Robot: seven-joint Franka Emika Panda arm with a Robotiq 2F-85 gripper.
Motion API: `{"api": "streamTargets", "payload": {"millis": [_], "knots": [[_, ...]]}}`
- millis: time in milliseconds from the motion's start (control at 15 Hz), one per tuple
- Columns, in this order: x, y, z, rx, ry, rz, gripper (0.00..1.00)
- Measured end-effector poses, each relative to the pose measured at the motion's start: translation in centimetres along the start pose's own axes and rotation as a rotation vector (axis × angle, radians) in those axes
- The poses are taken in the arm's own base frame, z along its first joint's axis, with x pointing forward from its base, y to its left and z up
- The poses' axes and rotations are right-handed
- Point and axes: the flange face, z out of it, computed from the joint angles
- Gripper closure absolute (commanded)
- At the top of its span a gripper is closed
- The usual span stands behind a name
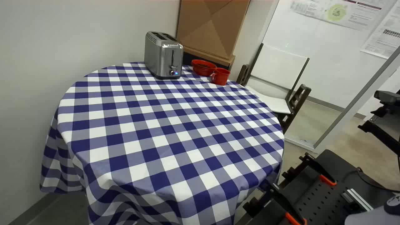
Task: Release the lever on the toaster upwards.
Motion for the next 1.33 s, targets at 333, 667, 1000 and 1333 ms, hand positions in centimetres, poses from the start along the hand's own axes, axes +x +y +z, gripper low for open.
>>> {"api": "streamTargets", "payload": {"millis": [333, 667, 1000, 1333], "knots": [[0.0, 0.0, 0.0, 0.000, 0.000, 0.000, 0.00], [0.0, 0.0, 0.0, 0.000, 0.000, 0.000, 0.00], [0.0, 0.0, 0.0, 0.000, 0.000, 0.000, 0.00], [1.1, 1.0, 0.2, 0.044, 0.049, -0.011, 0.00]]}}
